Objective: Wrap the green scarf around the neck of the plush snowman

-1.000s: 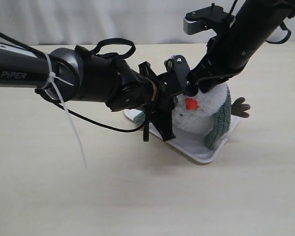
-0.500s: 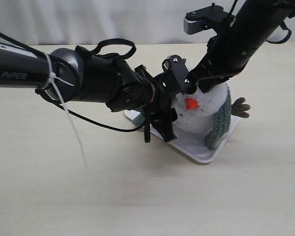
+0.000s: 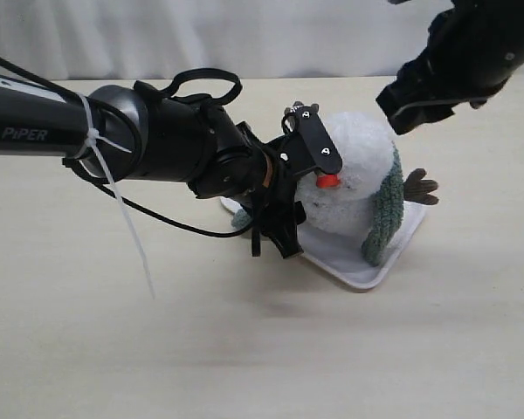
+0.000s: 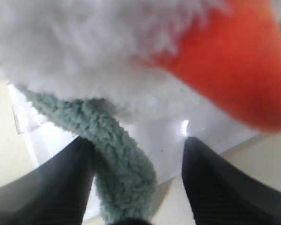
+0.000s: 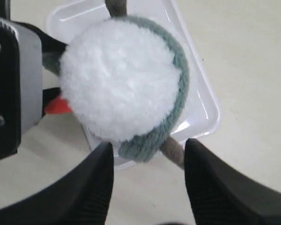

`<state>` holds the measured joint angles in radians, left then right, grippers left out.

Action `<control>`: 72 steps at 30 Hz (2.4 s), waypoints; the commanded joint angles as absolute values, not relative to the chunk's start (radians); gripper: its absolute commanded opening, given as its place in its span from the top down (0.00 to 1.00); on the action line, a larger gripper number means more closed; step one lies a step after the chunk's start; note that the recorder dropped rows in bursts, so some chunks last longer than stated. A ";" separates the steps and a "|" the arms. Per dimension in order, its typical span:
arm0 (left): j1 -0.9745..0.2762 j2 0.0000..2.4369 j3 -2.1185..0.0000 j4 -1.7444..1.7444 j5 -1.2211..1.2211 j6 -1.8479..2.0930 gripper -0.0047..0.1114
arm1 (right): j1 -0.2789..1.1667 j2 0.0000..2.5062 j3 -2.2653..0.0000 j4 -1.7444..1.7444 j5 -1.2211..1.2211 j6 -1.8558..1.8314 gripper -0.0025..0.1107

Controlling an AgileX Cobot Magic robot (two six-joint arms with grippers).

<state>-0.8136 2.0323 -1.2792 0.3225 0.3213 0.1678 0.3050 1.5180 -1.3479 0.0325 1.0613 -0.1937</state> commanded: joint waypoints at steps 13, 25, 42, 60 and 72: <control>-0.813 1.989 -1.280 0.301 0.297 0.160 0.50 | 0.305 1.533 -0.861 0.187 0.554 -0.214 0.57; -0.813 1.989 -1.280 0.305 0.261 0.160 0.50 | 0.302 1.572 -0.872 0.151 0.502 -0.186 0.57; -0.813 2.050 -1.280 0.298 0.195 0.151 0.50 | 0.234 1.665 -0.881 -0.027 0.450 0.053 0.57; -0.791 2.128 -1.280 0.222 0.129 0.103 0.92 | 0.236 1.694 -0.883 0.118 0.482 -0.106 0.94; -0.791 2.126 -1.280 0.214 0.121 0.103 0.96 | 0.236 1.670 -0.869 0.590 0.544 -0.571 0.94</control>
<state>-0.7920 2.1273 -1.2792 0.2248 0.1304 0.1129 0.2385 1.6624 -0.8814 0.5312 0.5428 -0.4992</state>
